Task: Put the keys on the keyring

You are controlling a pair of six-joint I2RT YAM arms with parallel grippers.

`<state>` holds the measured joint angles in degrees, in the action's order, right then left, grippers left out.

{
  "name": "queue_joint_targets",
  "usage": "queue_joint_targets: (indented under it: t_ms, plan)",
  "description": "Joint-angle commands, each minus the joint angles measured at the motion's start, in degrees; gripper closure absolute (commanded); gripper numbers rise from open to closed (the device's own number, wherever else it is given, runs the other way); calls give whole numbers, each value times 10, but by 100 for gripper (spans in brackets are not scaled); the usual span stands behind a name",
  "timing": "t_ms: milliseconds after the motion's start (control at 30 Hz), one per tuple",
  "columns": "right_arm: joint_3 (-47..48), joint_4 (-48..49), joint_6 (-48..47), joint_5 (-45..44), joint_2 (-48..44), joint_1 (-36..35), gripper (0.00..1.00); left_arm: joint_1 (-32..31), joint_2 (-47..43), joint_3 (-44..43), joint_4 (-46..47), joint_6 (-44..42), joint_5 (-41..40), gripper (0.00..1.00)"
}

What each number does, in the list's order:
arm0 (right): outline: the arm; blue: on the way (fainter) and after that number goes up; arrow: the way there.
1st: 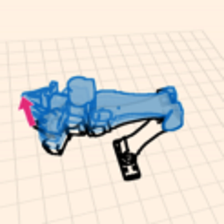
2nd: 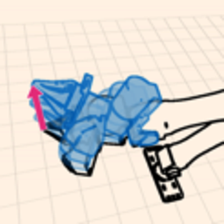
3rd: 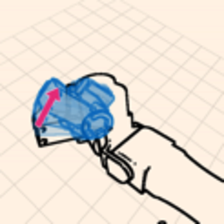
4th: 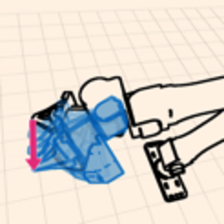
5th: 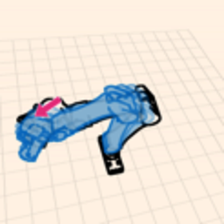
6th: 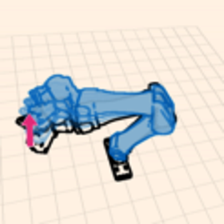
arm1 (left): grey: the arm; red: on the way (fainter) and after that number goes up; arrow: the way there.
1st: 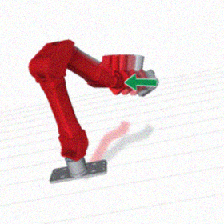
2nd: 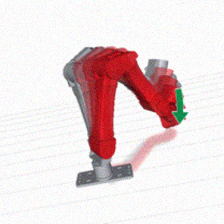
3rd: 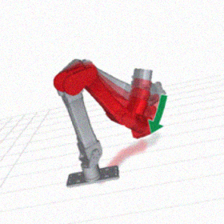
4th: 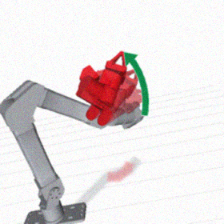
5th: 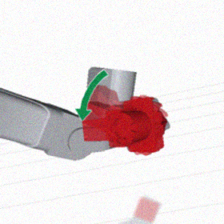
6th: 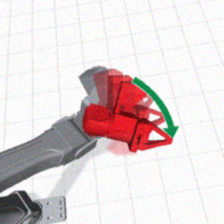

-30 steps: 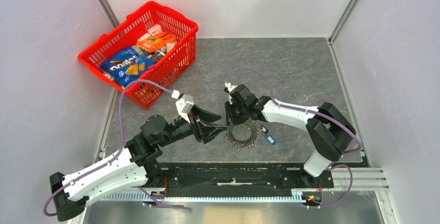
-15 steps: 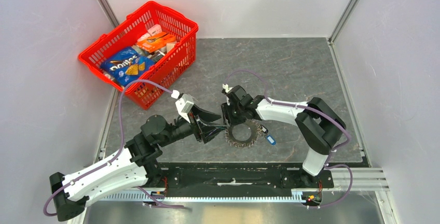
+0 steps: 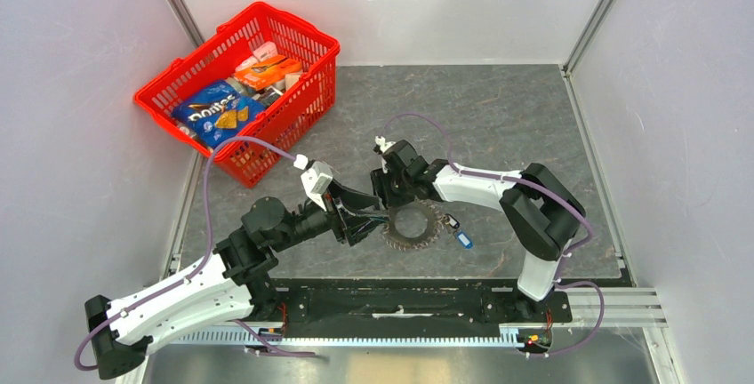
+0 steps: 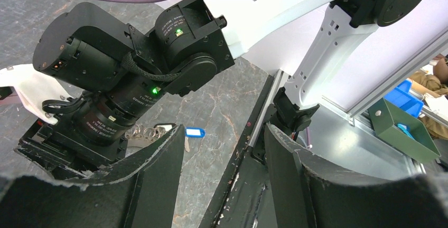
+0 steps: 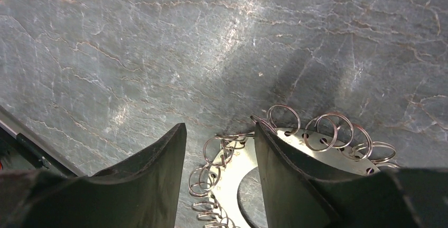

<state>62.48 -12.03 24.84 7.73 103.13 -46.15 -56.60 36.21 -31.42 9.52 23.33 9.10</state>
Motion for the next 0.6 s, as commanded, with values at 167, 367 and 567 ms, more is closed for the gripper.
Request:
queue_joint_targets:
  t_ms: [167, 367, 567]
  plan:
    - [-1, 35, -14, -47, -55, -1, 41, 1, -9, 4, 15, -22, -8, 36]
    - [5, 10, -33, -108, -71, -1, 41, 1, -9, 3, 16, -22, -7, 36]
    - [14, -8, -36, -113, -49, 1, 49, 1, -13, 2, 15, -20, -7, 36]
